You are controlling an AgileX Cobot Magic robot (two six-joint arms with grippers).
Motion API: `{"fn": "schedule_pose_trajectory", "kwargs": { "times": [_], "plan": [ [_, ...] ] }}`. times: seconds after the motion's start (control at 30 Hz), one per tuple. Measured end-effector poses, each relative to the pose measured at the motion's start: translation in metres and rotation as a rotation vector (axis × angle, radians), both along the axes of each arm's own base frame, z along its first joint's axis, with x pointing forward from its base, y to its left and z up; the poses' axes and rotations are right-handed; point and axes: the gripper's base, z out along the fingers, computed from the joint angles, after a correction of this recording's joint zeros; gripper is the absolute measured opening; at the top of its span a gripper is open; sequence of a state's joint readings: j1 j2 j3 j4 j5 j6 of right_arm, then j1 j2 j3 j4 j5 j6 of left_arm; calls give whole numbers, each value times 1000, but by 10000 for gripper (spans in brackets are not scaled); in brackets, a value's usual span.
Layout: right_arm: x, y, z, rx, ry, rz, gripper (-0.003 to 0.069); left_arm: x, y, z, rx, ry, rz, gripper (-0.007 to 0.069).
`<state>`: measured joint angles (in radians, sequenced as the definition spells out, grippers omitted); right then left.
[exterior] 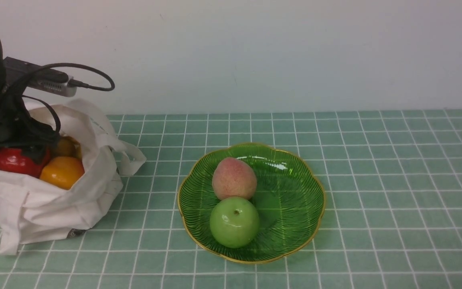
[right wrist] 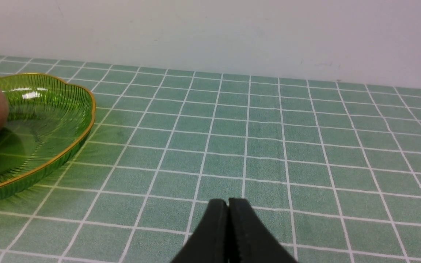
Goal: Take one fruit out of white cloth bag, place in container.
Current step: 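Reach into the white bag and grasp the apple with the left gripper, then place the held apple onto the plate with the left gripper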
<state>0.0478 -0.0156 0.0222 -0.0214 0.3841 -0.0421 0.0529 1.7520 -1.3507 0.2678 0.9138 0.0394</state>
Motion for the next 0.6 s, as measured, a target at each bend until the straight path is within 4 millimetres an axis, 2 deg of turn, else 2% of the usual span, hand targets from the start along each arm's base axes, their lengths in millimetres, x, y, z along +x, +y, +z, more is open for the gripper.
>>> {"fn": "schedule_pose_trajectory", "kwargs": {
  "times": [0.13,0.27,0.3,0.33,0.37,0.6],
  "plan": [
    [0,0,0,0,0,0,-15,-9,-2,10,-22,2,17,513],
    [0,0,0,0,0,0,-15,-22,-5,32,-58,-49,30,513],
    [0,0,0,0,0,0,-15,-30,-8,47,-94,-97,38,513],
    [0,0,0,0,0,0,-15,-31,-9,49,-98,-102,38,513],
    [0,0,0,0,0,0,-15,-37,-12,59,-129,-135,43,513],
    [0,0,0,0,0,0,-15,-59,-30,90,-274,-212,16,513]
  ]
}}
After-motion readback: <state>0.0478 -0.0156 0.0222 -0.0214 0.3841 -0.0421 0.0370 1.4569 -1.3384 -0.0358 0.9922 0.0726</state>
